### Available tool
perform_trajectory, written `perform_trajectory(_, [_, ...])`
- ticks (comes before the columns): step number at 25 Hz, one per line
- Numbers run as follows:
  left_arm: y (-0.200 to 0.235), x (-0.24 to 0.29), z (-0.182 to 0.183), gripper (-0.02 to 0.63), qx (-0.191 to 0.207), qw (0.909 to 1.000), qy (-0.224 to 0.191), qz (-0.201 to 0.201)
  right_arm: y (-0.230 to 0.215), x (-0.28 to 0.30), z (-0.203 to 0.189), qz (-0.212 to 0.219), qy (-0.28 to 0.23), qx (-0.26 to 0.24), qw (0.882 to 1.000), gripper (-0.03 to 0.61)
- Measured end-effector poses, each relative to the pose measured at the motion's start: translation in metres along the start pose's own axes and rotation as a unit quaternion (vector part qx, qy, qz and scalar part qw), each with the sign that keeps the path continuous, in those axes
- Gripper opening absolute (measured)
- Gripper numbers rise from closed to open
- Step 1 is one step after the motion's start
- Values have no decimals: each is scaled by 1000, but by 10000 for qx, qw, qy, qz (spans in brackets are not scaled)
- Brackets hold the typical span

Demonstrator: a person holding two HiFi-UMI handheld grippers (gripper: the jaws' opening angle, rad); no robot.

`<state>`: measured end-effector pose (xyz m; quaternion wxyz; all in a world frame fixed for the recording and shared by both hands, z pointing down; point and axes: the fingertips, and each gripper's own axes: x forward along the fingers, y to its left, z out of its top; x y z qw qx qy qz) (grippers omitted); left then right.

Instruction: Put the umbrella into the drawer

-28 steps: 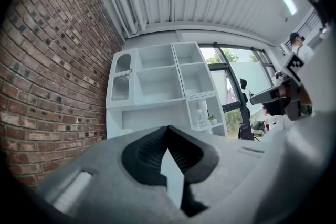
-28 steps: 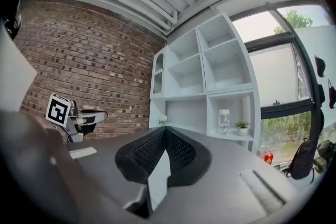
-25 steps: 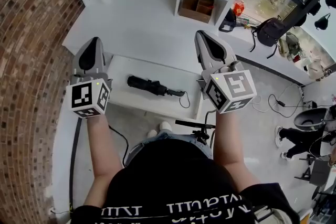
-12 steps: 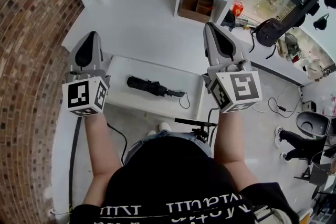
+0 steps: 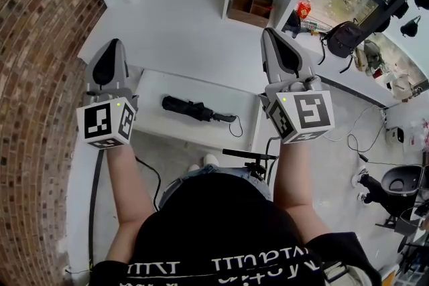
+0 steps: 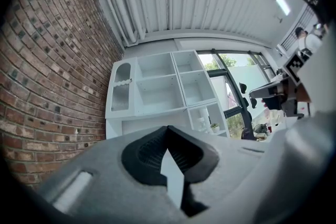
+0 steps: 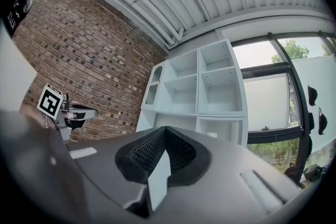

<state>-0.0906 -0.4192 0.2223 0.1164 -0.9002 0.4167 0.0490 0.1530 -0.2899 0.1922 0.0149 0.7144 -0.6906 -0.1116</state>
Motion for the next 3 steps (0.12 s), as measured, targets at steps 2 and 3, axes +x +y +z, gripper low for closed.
perform_trajectory(2, [-1,1,1,0,20,10000,-25,-20,-1,0,1,-22,-33,-6,10000,11])
perform_trajectory(3, [-1,1,1,0,32,10000,-39,-31,-2,1,2,-34,-45,-11,10000,11])
